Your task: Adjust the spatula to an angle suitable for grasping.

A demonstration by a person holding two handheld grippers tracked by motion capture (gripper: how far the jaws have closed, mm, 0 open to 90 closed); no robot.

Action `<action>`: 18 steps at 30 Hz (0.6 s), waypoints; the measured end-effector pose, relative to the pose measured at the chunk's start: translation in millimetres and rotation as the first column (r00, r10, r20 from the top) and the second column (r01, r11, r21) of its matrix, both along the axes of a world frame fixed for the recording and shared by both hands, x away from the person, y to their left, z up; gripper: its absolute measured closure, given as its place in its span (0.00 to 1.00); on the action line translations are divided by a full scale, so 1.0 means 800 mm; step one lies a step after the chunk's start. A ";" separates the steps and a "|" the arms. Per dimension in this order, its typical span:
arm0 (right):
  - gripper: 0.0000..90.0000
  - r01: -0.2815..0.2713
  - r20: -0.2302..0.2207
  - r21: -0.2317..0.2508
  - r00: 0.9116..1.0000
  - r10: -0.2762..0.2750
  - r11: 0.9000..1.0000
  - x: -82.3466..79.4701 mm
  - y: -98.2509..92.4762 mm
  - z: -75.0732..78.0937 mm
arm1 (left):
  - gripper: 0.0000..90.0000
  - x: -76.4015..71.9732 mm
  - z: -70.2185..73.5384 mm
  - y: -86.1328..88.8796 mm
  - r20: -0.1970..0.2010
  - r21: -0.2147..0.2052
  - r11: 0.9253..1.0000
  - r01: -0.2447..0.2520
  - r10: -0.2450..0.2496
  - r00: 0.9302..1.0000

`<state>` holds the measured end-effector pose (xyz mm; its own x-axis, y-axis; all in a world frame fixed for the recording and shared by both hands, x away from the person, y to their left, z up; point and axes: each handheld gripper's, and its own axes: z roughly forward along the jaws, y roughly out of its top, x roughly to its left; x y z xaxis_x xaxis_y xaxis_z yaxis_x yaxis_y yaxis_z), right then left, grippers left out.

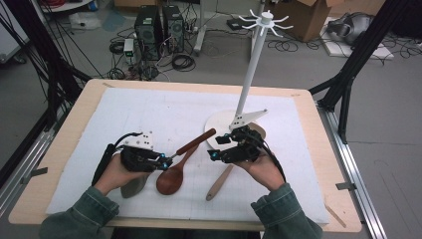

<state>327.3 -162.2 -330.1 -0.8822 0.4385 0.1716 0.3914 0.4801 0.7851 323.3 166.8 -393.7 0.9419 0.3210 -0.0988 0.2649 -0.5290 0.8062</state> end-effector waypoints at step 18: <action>0.48 0.047 -0.008 0.093 0.999 -0.046 0.995 -0.004 0.046 -0.008 | 0.93 -0.001 0.012 -0.009 0.002 -0.032 0.999 -0.005 0.005 1.000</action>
<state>324.2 -125.6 -336.3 -0.8602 0.4608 0.2185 0.4161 0.3862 0.8232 322.3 159.8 -384.5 0.9405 0.3224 -0.1077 0.2662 -0.5014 0.8233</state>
